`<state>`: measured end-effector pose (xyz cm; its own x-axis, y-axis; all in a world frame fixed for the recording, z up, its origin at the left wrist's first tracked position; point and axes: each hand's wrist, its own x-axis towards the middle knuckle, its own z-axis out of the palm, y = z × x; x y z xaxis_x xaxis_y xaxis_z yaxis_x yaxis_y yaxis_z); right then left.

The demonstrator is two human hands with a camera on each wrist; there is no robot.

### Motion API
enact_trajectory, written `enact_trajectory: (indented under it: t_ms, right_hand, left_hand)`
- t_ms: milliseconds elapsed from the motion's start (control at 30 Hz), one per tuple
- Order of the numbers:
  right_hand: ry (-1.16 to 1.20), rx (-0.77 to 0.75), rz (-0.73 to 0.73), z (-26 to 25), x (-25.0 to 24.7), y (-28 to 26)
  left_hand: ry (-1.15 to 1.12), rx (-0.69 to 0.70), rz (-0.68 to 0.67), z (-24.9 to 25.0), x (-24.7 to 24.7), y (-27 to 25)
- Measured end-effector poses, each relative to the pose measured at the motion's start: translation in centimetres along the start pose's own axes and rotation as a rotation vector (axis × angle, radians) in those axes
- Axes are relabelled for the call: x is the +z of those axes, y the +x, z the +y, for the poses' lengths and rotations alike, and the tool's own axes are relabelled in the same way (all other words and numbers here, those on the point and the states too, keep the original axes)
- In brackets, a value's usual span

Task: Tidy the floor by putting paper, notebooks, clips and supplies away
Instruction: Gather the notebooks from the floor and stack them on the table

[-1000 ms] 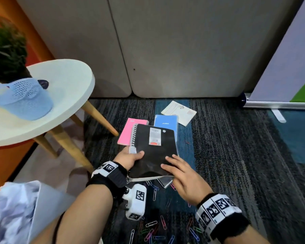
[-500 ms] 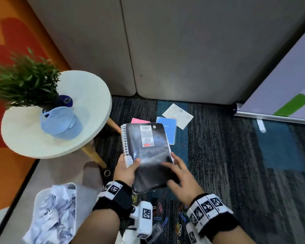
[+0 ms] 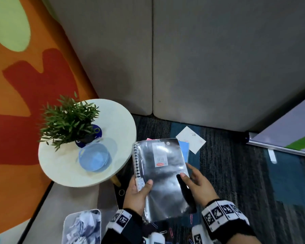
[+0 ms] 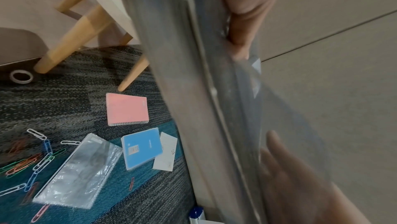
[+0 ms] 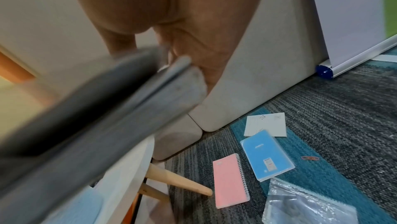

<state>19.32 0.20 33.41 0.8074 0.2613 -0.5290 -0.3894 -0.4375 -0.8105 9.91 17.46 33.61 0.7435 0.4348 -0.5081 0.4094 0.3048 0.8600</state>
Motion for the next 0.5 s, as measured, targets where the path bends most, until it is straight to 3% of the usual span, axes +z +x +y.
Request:
enact_trajectory:
  t_ms: [200,367,500]
  right_hand:
    - [-0.087,-0.01,0.044,-0.9,0.4,2.7]
    - [-0.169,-0.002,-0.019,-0.5,-0.2,6.4]
    - [-0.198,-0.02,-0.091,1.0,-0.6,10.9]
  left_hand:
    - [-0.012,0.014,0.021,1.3,0.3,1.3]
    - [-0.043,-0.136,0.015,1.0,1.4,3.1]
    - [0.106,-0.052,0.062,-2.0,2.5,7.1]
